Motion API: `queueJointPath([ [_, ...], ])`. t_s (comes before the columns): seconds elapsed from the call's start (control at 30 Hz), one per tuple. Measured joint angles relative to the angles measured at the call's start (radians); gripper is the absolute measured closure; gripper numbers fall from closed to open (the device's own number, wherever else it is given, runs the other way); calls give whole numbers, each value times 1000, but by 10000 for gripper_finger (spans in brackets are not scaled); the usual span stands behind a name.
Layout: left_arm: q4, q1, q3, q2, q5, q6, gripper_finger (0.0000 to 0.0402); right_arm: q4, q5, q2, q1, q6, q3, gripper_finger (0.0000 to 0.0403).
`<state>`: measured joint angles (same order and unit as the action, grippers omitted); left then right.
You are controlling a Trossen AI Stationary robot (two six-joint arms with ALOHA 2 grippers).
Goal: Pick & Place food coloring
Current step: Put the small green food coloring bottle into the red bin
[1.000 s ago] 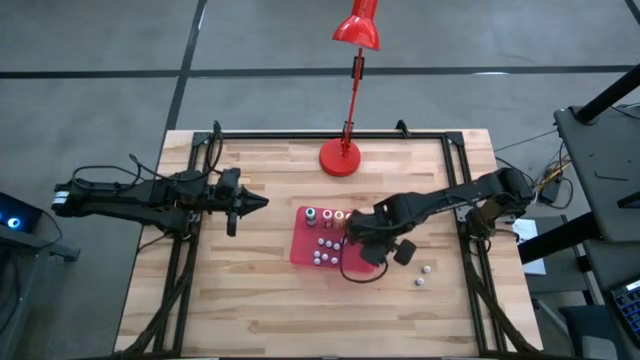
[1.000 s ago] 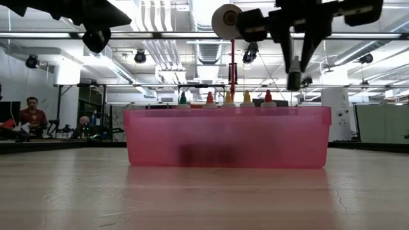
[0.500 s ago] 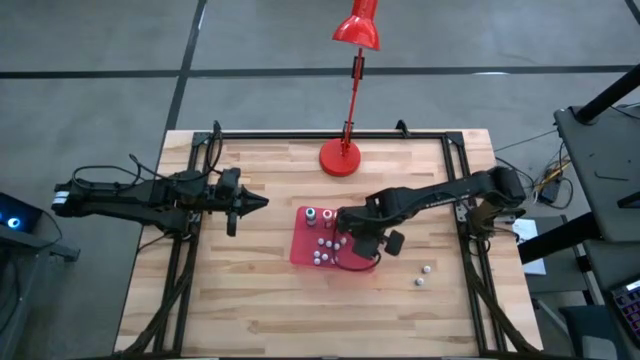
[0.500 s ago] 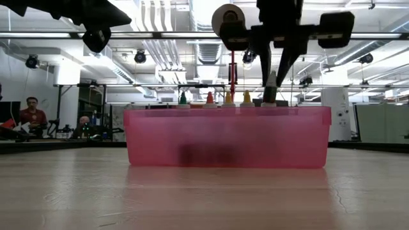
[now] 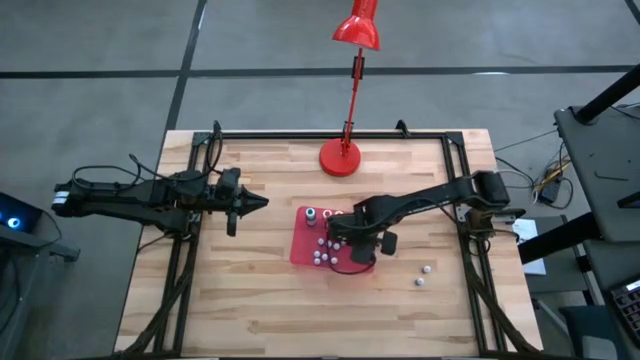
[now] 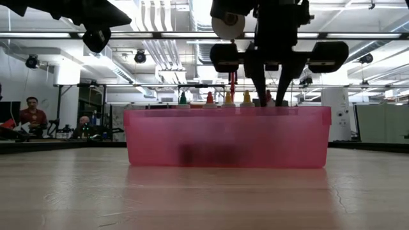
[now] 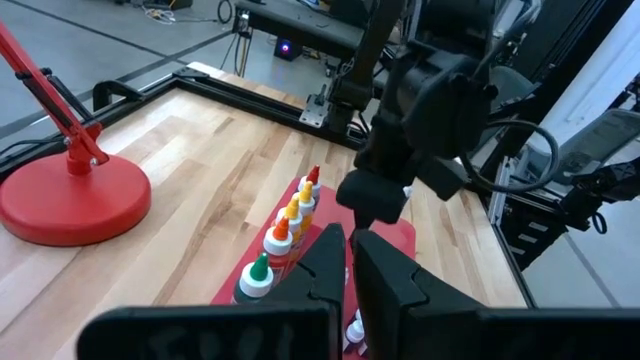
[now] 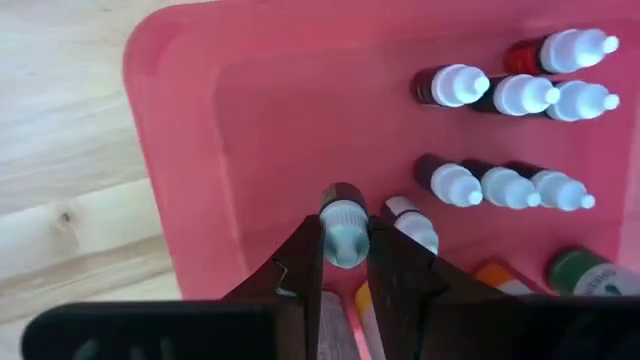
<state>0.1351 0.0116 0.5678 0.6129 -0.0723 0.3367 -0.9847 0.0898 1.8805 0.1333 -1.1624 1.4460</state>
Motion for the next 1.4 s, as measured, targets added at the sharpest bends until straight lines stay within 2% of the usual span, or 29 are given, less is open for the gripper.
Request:
queueJointPath([
  [0.2, 1, 0, 0, 0, 0, 1, 402, 5, 68, 9, -3, -45, 0, 349],
  [0.73, -1, 0, 0, 0, 0, 7, 402, 32, 67, 92, -28, -46, -8, 349],
  [1.4, 0, 0, 0, 0, 0, 8, 402, 45, 66, 99, -76, -23, -19, 349],
])
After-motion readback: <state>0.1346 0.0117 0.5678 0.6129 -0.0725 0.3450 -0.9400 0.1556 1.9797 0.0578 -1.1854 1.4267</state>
